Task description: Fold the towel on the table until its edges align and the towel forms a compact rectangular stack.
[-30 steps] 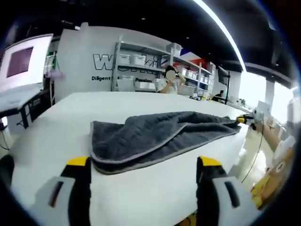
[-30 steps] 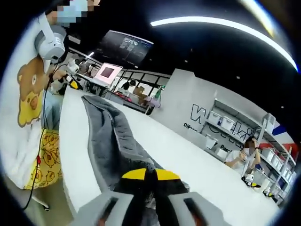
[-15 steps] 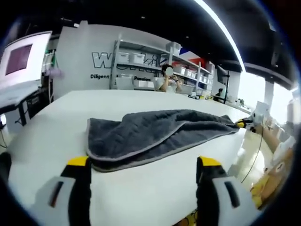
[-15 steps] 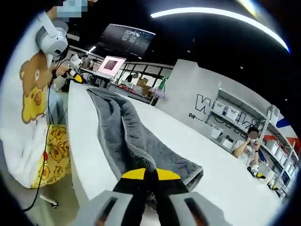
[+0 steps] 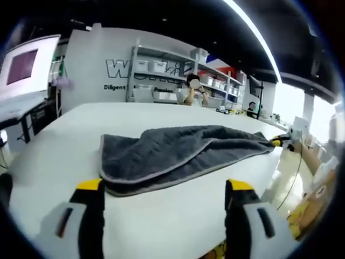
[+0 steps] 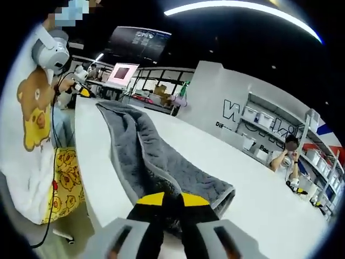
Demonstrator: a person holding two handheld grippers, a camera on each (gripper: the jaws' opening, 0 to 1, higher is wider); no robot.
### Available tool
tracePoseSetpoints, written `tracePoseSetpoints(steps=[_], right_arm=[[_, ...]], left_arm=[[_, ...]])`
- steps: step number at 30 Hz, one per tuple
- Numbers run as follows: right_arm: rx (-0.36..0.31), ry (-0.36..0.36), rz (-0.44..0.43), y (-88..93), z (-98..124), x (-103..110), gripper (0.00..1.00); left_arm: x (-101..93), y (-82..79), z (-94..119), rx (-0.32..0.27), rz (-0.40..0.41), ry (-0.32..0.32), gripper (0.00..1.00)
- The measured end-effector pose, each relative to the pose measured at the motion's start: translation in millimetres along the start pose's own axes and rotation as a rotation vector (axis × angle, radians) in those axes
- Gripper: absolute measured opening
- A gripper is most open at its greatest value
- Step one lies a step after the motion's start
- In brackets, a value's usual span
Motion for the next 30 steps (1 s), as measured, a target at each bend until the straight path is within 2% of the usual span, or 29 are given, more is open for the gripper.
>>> tracePoseSetpoints(steps=[3,8,10,12,16,19,21,25,28,30], right_arm=[[-0.016,0.02,-0.019,-10.8,7.0,-6.5,0.17],[-0.081,0.096,-0.036,-42.2,22.6,-21.4,0.23],[-0.07,0.127,-0.031,-50.8,25.9,-25.9,0.25],[-0.032,0.144,-0.039,-54.6,27.5,-29.0,0.27],[0.051,0.121,-0.067,-57.8,24.8,-25.5,0.32],[0.112,0.098,-0.168,-60.0,20.2,-18.8,0.38],[0.137,0.104,-0.179,-61.6,17.6,-17.9,0.41],[0.282,0.133,-0.303,-50.9,13.3,-10.6,0.49],[0.346,0.129,-0.359,-43.7,8.4,-4.0,0.55],[0.39,0.153,-0.374,-39.3,6.3,-3.4,0.61]], left_arm=[[0.6,0.4,-0.1,-0.001,0.002,0.001,0.97],[4.1,2.6,-1.2,-0.003,0.012,0.002,0.97],[6.1,3.4,-1.4,-0.002,0.016,0.0,0.97],[8.1,3.8,-1.6,-0.002,0.017,-0.001,0.97],[14.7,3.6,-1.0,-0.005,0.019,-0.013,0.97],[19.2,3.7,-0.4,-0.011,0.027,-0.022,0.97],[21.0,4.1,-0.2,-0.013,0.03,-0.026,0.97],[22.9,5.3,-0.6,-0.006,0.029,-0.026,0.97],[24.5,5.4,-0.3,-0.007,0.03,-0.026,0.97],[26.4,5.6,0.1,-0.009,0.033,-0.03,0.97]])
Point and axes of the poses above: the point that each gripper's makers call its tool centre point, and the gripper's own axes: z roughly backward along the fingers, x roughly to its left, y roughly out of its underside, the point moved 4 cm from there along z, roughly backward along the fingers, and after that the axes turned 1 degree about -x, right-handed, at the moved point
